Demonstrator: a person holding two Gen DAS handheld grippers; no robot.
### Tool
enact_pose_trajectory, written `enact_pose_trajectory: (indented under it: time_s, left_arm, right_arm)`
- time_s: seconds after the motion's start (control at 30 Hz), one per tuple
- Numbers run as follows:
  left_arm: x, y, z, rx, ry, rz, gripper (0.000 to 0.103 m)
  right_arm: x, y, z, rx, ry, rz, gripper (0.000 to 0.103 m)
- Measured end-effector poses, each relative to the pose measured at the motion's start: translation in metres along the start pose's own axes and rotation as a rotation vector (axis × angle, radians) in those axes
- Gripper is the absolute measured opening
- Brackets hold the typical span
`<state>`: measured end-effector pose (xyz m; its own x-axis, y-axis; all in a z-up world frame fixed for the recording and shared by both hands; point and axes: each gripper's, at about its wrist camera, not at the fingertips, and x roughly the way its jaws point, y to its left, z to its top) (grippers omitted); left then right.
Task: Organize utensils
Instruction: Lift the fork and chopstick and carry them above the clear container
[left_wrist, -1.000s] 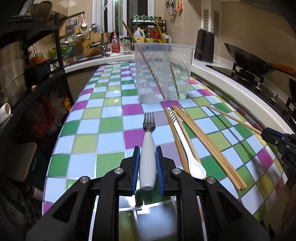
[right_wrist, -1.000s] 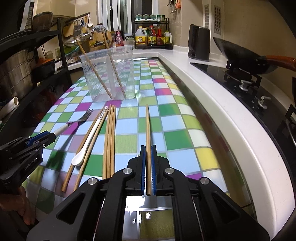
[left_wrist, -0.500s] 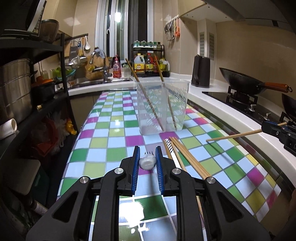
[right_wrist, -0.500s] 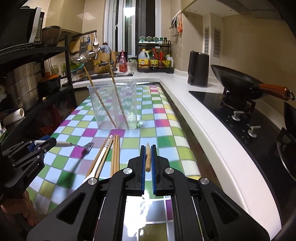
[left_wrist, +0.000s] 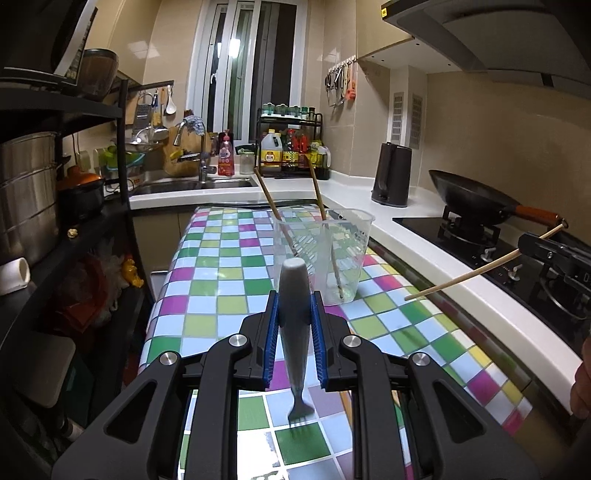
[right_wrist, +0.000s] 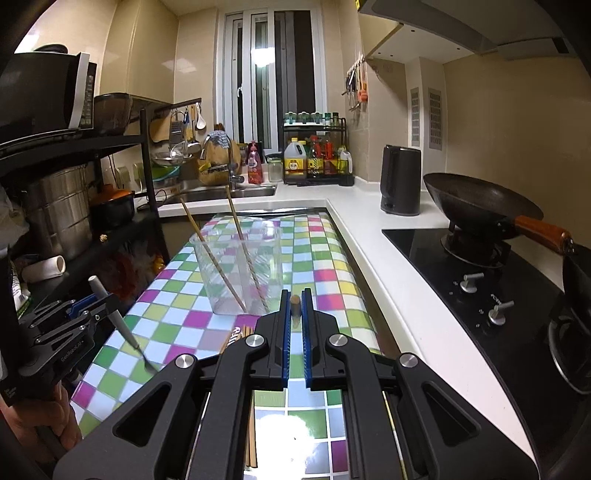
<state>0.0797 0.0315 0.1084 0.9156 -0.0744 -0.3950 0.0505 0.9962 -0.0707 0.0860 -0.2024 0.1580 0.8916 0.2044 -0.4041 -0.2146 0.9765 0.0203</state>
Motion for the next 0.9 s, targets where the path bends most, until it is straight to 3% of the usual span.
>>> enact_pose_trajectory:
  time_s: [0.33,0.9]
  left_arm:
    - [0.004,-0.004,0.004,-0.002,0.023,-0.018,0.017]
    - [0.03,0.014,0.03,-0.096,0.15,-0.089,0.016]
  right_arm:
    - [0.006,0.0,0.012,-0.011,0.011,0.014,0.006]
    - [0.026,0.005,0.042,-0.009,0.016,0.064,0.006]
